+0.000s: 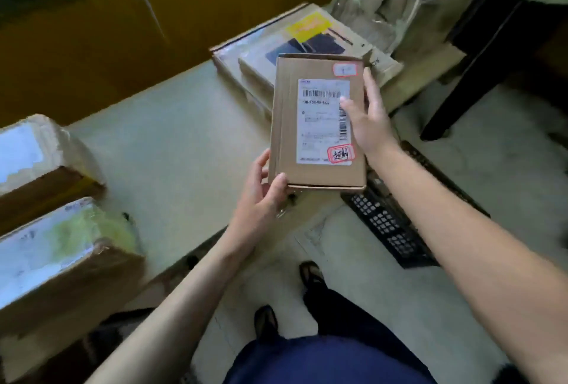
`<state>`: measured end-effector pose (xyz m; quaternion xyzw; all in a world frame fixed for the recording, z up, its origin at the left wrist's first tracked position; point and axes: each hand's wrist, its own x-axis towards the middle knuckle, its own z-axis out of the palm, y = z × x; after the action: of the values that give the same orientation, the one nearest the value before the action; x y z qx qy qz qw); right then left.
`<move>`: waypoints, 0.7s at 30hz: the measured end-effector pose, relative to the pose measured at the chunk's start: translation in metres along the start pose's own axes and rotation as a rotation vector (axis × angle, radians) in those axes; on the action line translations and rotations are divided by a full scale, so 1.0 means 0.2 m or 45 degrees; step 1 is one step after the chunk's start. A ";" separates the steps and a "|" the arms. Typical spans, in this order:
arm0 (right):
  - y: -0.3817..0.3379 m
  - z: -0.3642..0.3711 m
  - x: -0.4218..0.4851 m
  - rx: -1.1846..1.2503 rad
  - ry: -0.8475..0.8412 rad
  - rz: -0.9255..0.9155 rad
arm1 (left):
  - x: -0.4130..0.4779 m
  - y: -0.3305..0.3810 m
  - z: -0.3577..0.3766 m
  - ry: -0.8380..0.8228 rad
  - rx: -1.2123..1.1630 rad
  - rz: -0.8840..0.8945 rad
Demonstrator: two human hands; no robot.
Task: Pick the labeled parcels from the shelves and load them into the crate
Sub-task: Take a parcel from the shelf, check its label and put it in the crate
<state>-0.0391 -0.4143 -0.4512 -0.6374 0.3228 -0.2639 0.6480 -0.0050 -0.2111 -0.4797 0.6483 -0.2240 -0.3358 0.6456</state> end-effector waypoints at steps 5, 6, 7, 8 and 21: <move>0.36 -0.65 -0.23 -0.004 0.572 0.337 | 0.24 -0.14 0.47 -0.500 0.595 -0.051; 0.43 -0.78 -0.27 0.007 0.683 0.373 | 0.29 -0.19 0.56 -0.557 0.766 -0.102; 0.49 -0.91 -0.29 0.023 0.787 0.405 | 0.34 -0.23 0.66 -0.610 0.904 -0.149; 0.56 -1.04 -0.29 0.045 0.878 0.445 | 0.40 -0.27 0.75 -0.677 1.016 -0.162; 1.74 -2.34 0.06 0.236 1.115 1.325 | 1.28 -1.29 1.87 -1.139 1.566 -0.474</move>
<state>-0.4087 -0.7140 -0.7896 -0.1758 0.7954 -0.1780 0.5520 -0.1410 -0.6362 -0.7495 0.7196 -0.4962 -0.4834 -0.0481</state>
